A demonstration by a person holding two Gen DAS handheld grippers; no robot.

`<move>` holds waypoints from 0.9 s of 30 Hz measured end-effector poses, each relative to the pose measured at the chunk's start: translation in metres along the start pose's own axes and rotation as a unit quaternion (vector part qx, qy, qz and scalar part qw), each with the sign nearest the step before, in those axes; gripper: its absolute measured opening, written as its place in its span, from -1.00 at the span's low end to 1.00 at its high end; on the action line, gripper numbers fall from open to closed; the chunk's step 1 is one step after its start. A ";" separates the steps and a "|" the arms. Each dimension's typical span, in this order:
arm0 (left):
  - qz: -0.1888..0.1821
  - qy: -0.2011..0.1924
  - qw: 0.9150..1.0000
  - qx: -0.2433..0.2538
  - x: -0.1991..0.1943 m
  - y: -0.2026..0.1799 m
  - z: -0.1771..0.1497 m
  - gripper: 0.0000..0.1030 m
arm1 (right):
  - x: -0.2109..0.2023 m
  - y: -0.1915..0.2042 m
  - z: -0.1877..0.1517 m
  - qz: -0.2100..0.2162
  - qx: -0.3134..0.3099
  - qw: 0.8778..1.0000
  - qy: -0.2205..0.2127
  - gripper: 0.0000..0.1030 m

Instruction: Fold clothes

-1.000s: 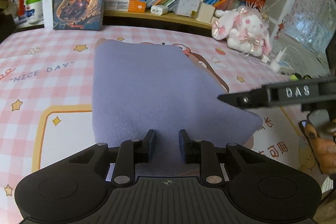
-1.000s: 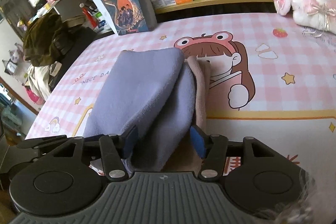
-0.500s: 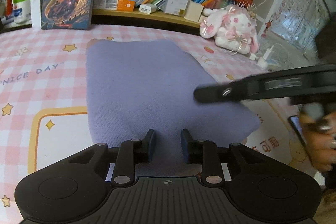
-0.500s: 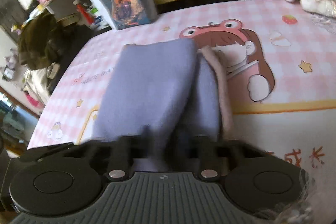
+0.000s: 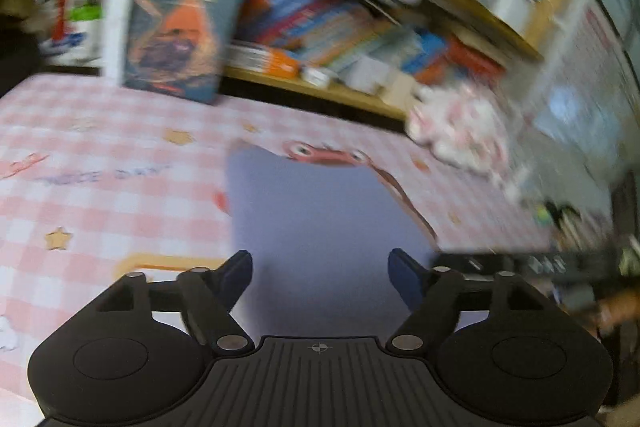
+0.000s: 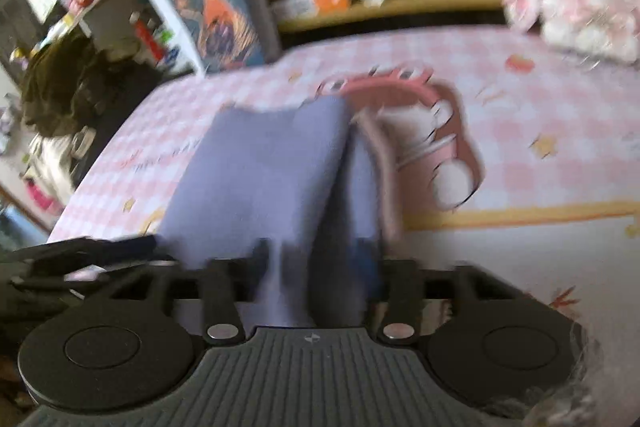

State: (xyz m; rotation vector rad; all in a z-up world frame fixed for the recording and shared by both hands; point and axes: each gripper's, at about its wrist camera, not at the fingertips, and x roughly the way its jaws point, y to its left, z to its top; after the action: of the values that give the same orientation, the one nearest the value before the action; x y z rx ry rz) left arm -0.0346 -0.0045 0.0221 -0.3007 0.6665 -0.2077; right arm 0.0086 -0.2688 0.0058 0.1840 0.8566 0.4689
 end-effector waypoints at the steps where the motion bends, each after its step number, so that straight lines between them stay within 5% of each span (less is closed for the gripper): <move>1: 0.008 0.010 1.000 -0.010 0.004 0.007 0.001 0.53 | 0.003 -0.004 0.002 -0.007 0.004 1.000 0.005 0.39; 3: 0.024 0.029 0.999 -0.030 0.013 0.020 0.002 0.54 | 0.010 -0.012 0.006 -0.021 0.013 1.000 0.019 0.49; 12: -0.037 0.095 0.989 -0.108 0.053 0.042 -0.007 0.53 | 0.039 -0.031 -0.001 0.024 0.119 0.989 0.085 0.51; 17: -0.032 0.107 0.988 -0.102 0.058 0.032 -0.007 0.20 | 0.041 -0.018 0.003 0.028 0.098 0.991 0.087 -0.04; 19: -0.018 0.098 0.993 -0.065 0.053 0.020 -0.006 -0.14 | 0.035 -0.010 0.004 0.023 0.069 0.995 0.071 -0.22; 23: 0.012 0.064 0.997 0.046 0.037 -0.013 -0.001 -0.14 | 0.015 0.015 0.005 0.008 -0.020 1.000 0.018 -0.45; 27: -0.012 0.105 0.994 -0.023 0.050 0.014 -0.001 0.01 | 0.020 0.009 0.003 -0.006 -0.006 0.999 0.035 -0.36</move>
State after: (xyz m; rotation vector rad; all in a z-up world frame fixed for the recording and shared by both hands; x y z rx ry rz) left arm 0.0049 -0.0060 -0.0122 -0.3351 0.8763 -0.2499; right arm 0.0194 -0.2508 -0.0027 0.1516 0.9228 0.4723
